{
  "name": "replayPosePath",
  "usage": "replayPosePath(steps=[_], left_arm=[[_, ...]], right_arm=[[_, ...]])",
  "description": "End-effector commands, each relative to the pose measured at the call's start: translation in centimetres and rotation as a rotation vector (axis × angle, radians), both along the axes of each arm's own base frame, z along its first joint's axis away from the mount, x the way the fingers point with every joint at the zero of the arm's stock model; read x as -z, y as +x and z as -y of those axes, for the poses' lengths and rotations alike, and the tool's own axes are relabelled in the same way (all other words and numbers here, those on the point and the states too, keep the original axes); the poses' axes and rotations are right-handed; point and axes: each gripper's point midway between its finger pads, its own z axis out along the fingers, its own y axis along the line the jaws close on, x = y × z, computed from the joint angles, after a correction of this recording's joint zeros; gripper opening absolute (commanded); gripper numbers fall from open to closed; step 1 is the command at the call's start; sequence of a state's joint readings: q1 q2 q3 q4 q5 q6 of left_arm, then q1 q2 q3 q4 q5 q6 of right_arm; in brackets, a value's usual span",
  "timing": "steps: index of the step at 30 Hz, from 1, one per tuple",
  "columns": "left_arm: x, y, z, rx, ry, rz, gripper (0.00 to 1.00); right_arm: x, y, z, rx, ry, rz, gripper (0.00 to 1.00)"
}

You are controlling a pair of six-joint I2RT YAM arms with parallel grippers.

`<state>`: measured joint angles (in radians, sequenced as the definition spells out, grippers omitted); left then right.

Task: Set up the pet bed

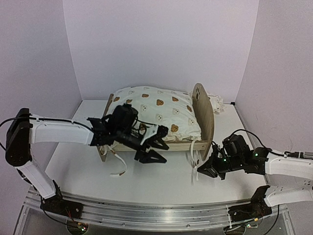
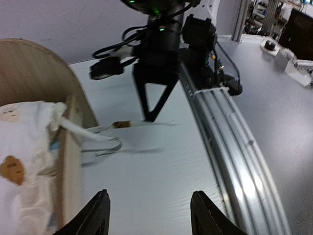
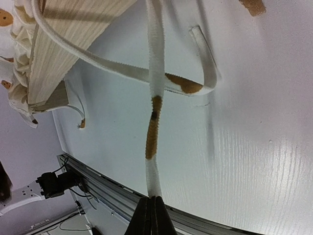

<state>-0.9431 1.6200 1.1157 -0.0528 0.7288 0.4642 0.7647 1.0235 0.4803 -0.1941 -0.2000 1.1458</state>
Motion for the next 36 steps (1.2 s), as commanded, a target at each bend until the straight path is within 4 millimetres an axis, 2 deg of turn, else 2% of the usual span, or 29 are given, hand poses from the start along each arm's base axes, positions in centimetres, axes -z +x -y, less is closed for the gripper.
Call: replayPosePath(steps=[1,6,9,11,12,20,23,24,30,33,34,36], left_arm=[[3.6,-4.2,3.8,-0.091,-0.028,-0.324,0.59],[5.1,-5.4,7.4,-0.103,-0.059,-0.466,0.66],[5.8,-5.2,9.2,-0.113,-0.067,-0.527,0.7],[7.1,-5.1,10.3,-0.124,-0.056,-0.567,0.71],[7.0,-5.0,10.8,-0.125,-0.062,-0.591,0.72],[7.7,-4.8,12.8,-0.097,-0.075,-0.668,0.72],[9.4,-3.9,13.2,-0.158,-0.044,-0.688,0.69],[9.7,-3.7,13.3,-0.173,-0.041,-0.691,0.67],[11.1,-3.0,13.7,-0.223,-0.017,-0.712,0.35],[11.5,-2.6,13.7,-0.255,-0.01,-0.718,0.09],[11.5,-2.5,13.7,-0.261,-0.014,-0.714,0.04],[11.1,-2.4,13.9,-0.266,-0.023,-0.701,0.0]], right_arm=[[-0.9,0.8,-0.4,0.075,0.063,-0.003,0.0],[-0.9,1.4,-0.3,0.129,0.083,0.005,0.0],[-0.7,1.5,-0.2,0.137,0.082,0.003,0.0],[-0.7,1.6,-0.2,0.142,0.087,0.005,0.0],[-0.7,1.7,-0.2,0.147,0.089,0.011,0.0],[0.1,2.1,-0.6,0.145,0.099,0.021,0.0],[-0.1,2.2,-1.4,0.114,0.118,0.019,0.0],[0.0,2.1,-1.6,0.104,0.118,0.014,0.0],[0.2,1.6,-1.3,0.099,0.126,0.008,0.0],[0.0,1.3,-1.1,0.106,0.144,0.003,0.0],[0.1,1.1,-1.0,0.108,0.147,-0.002,0.0],[0.4,0.8,-0.6,0.121,0.153,-0.013,0.0]])
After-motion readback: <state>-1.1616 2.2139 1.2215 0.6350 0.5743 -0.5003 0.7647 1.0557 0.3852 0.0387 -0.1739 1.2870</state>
